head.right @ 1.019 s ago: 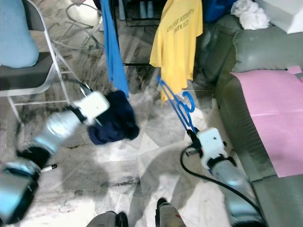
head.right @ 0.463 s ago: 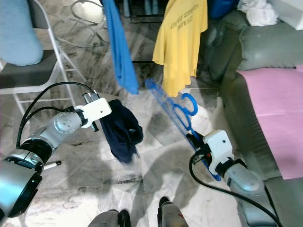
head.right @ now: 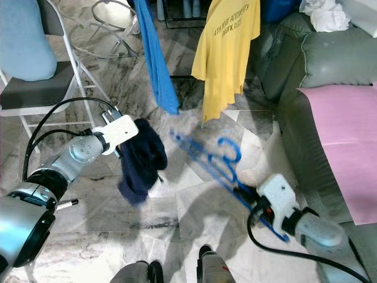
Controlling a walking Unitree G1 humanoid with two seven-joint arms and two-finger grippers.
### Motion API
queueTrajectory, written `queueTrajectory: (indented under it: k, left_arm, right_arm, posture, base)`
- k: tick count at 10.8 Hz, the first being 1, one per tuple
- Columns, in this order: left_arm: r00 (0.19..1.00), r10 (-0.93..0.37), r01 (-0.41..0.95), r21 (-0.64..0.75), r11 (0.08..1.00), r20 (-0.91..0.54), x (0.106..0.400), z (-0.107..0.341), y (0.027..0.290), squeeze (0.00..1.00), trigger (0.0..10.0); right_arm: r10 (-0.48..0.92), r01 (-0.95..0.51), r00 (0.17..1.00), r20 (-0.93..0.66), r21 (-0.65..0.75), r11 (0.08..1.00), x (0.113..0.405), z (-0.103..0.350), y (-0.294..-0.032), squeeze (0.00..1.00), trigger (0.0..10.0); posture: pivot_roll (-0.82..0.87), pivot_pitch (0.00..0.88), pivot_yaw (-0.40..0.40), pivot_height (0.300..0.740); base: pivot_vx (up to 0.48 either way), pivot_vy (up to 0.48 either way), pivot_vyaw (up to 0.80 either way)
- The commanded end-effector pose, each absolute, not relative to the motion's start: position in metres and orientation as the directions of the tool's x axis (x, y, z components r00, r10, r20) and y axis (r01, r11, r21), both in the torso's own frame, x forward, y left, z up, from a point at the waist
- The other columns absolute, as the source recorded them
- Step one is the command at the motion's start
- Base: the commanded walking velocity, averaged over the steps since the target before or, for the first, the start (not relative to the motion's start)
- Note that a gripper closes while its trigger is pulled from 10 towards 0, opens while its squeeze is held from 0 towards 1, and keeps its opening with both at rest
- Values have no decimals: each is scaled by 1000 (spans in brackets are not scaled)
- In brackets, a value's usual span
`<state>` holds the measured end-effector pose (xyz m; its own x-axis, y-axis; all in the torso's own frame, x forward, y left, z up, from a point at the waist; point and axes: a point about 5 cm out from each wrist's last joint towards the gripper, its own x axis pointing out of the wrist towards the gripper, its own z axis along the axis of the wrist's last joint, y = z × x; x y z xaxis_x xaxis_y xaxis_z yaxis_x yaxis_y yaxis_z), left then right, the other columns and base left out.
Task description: Hang hanger
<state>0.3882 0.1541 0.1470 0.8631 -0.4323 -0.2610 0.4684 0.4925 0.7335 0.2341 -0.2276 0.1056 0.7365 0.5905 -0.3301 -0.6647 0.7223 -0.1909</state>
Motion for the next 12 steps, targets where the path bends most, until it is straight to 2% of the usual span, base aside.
queueTrajectory:
  k: [1,4,6,9,11,12]
  left_arm:
    - [856,-471,455,745,489,-213,390,159,151,0,10000]
    - [809,-567,476,742,472,-158,387,169,143,0,10000]
    - [777,-613,497,736,460,-142,384,173,146,0,10000]
    - [764,-629,502,744,442,-141,381,173,153,0,10000]
    - [783,-593,501,755,424,-187,379,165,162,0,10000]
    - [782,-590,512,745,428,-199,378,161,164,0,10000]
  right_arm:
    - [631,-707,692,-350,-154,690,230,103,-223,0,10000]
    - [646,-730,664,-376,-139,669,230,98,-220,0,10000]
    - [625,-711,686,-372,-161,685,234,96,-220,0,10000]
    - [600,-689,705,-377,-167,705,231,93,-228,0,10000]
    - [620,-694,703,-348,-146,705,229,99,-228,0,10000]
    - [599,-685,712,-366,-180,706,231,97,-231,0,10000]
  posture:
    - [-107,228,106,740]
    - [-91,229,112,740]
    - [-86,229,121,740]
    - [-84,231,130,740]
    - [-85,230,133,740]
    - [-87,230,130,740]
  base:
    - [0,0,0]
    - [0,0,0]
    - [0,0,0]
    - [0,0,0]
    - [0,0,0]
    - [0,0,0]
